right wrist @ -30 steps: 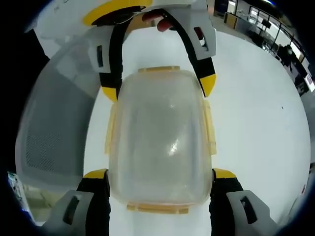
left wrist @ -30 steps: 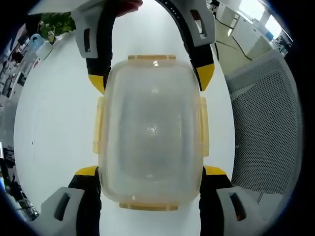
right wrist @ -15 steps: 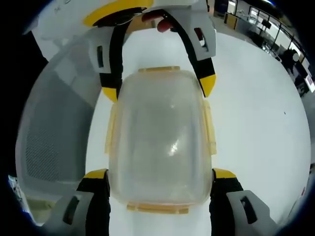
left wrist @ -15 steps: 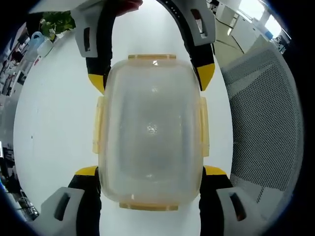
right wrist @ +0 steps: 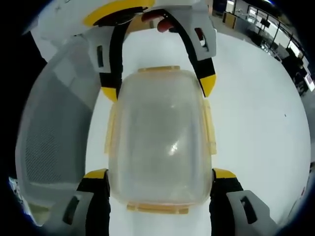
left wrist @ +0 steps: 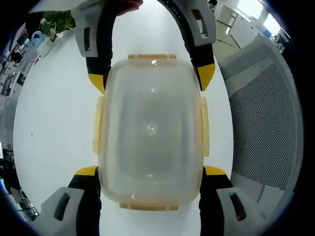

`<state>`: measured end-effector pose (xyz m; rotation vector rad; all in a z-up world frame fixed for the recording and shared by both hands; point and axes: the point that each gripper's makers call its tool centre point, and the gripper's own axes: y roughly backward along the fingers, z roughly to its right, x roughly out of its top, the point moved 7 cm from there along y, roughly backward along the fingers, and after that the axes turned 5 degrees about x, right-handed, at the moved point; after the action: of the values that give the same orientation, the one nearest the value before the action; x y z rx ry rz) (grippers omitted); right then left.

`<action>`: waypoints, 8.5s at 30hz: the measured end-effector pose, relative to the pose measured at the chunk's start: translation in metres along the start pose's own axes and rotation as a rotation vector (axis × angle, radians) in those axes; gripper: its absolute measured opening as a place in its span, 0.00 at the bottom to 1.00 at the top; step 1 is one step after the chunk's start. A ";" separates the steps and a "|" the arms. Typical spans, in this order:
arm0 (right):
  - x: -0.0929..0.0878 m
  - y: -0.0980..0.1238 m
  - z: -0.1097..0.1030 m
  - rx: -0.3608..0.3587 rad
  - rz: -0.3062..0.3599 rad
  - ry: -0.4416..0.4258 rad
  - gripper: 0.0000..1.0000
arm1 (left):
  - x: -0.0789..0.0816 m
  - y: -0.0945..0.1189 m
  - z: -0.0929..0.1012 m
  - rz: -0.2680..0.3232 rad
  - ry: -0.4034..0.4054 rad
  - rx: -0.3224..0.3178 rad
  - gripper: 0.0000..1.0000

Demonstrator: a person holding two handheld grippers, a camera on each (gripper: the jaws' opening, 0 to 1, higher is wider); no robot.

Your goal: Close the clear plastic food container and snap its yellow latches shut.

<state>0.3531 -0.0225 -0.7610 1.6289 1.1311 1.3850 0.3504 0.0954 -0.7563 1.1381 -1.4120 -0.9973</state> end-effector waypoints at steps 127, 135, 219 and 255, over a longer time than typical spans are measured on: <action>0.067 -0.014 0.062 -0.007 -0.003 -0.009 0.84 | -0.071 0.005 -0.063 0.030 0.019 -0.010 0.85; 0.067 -0.013 0.072 -0.008 -0.001 -0.010 0.84 | -0.072 0.003 -0.073 0.036 0.023 -0.009 0.85; 0.069 -0.001 0.084 -0.049 0.082 -0.065 0.97 | -0.083 0.010 -0.087 0.022 0.037 0.022 0.99; 0.058 0.032 0.070 -0.148 0.292 -0.225 0.95 | -0.128 0.045 -0.086 0.202 0.364 0.112 0.99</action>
<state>0.4300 0.0210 -0.7228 1.8393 0.6658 1.3844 0.4339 0.2296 -0.7278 1.1642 -1.2671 -0.5416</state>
